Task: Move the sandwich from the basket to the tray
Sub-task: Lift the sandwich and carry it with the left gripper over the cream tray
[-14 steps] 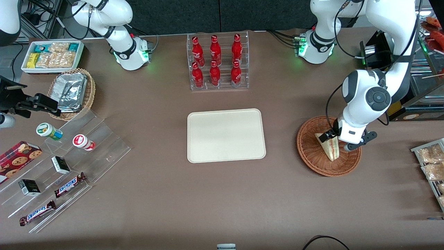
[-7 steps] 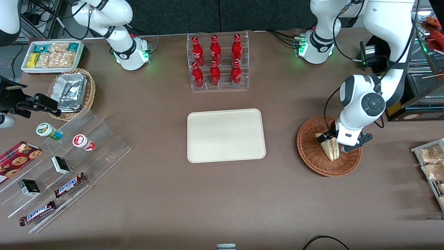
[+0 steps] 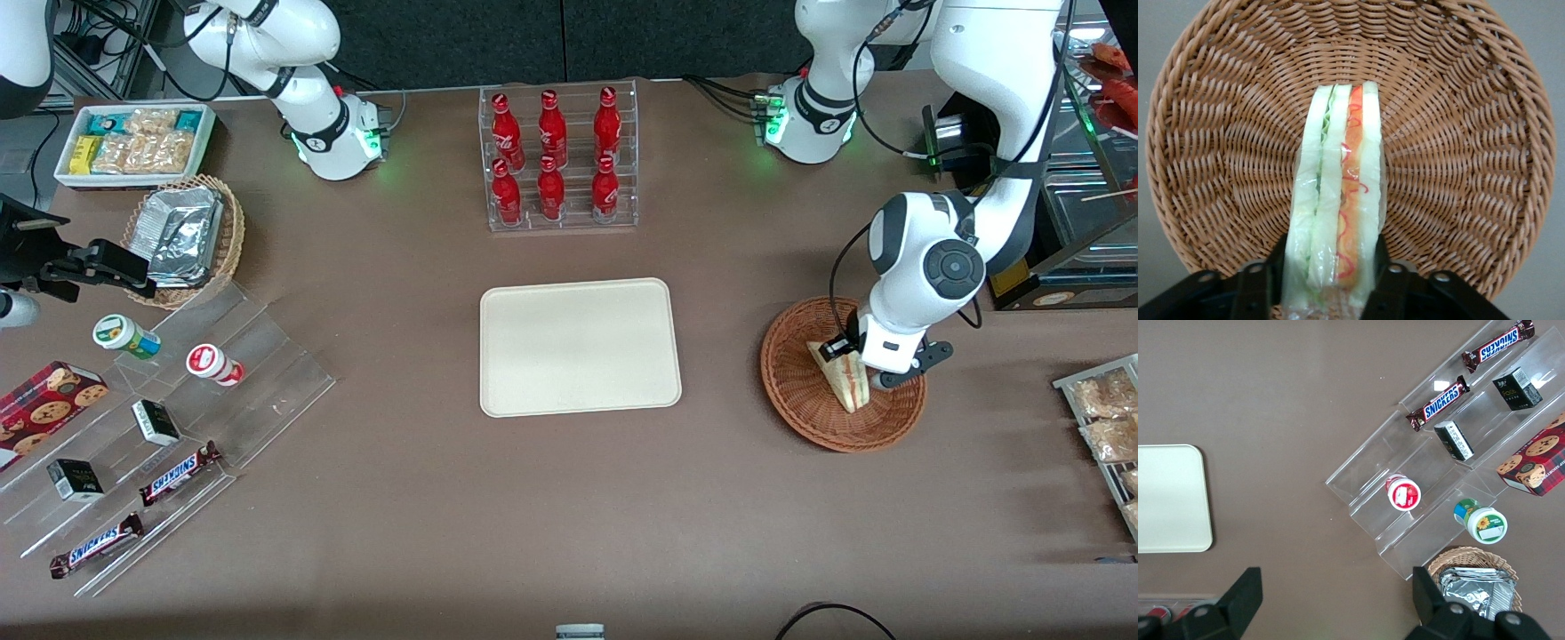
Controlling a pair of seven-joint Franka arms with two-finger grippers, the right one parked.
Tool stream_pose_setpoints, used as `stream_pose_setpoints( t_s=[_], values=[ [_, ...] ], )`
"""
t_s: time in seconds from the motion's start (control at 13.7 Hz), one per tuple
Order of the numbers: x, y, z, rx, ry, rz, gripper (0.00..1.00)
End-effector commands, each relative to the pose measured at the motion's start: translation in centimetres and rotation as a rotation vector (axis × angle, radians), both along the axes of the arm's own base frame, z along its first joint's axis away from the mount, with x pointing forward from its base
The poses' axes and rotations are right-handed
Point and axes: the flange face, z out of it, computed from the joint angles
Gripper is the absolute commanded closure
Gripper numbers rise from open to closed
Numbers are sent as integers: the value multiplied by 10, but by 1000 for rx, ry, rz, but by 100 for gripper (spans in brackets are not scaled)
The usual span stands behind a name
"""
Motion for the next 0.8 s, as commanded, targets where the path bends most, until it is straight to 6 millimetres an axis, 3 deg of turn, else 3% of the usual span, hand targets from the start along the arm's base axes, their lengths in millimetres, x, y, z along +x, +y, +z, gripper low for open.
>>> stream_pose_setpoints(
  t_s=[0.0, 0.22, 0.36, 0.73],
  values=[
    [-4, 3, 3, 26, 11, -22, 100],
    [-3, 6, 20, 40, 28, -25, 100],
    [9, 6, 51, 66, 69, -28, 100],
    [29, 3, 186, 99, 161, 4, 100]
  ],
)
